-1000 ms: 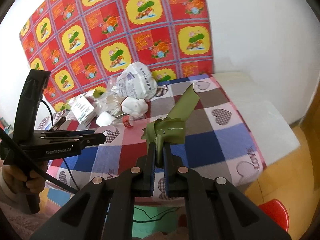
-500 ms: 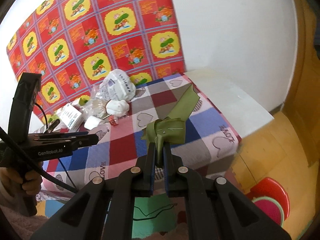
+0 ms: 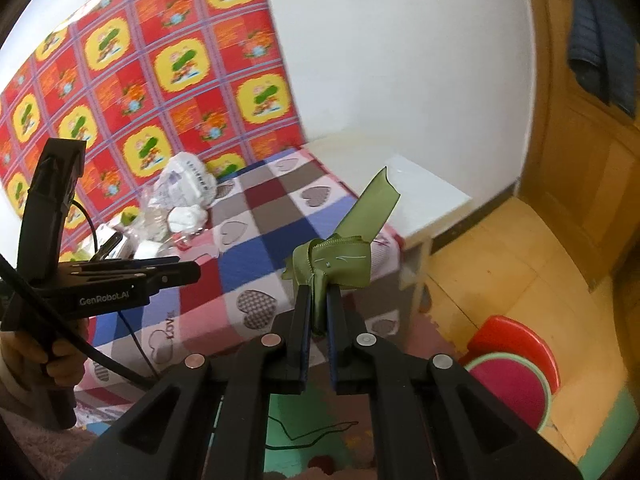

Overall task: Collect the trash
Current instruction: 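Carry the ribbon and white plastic piece in both tools over the red bin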

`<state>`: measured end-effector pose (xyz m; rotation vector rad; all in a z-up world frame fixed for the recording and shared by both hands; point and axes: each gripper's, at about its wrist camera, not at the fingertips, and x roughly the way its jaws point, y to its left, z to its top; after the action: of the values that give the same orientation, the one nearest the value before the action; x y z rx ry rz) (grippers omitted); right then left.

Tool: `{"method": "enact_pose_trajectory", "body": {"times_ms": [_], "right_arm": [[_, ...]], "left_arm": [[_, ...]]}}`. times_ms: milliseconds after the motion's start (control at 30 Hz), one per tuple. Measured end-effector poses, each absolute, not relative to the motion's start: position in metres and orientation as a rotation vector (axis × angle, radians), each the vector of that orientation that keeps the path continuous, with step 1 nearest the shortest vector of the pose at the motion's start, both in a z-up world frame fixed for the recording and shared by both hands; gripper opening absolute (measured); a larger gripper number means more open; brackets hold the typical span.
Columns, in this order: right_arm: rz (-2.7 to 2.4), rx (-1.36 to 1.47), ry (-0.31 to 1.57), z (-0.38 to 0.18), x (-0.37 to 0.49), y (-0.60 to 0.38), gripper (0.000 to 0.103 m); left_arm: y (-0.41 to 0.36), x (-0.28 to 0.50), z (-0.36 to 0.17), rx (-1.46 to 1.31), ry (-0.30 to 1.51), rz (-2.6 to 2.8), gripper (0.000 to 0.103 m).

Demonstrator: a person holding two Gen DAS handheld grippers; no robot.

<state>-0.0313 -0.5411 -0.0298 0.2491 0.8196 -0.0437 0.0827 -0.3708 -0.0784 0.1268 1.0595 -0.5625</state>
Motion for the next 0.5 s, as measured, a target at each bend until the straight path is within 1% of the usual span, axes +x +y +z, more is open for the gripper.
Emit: {"method": "enact_pose_trajectory", "body": {"times_ms": [500], "right_arm": [[-0.248, 0.325, 0.835, -0.037, -0.093, -0.613, 0.008]], "left_arm": [[-0.460, 0.053, -0.090, 0.231, 1.083, -0.718, 0.032]]}}
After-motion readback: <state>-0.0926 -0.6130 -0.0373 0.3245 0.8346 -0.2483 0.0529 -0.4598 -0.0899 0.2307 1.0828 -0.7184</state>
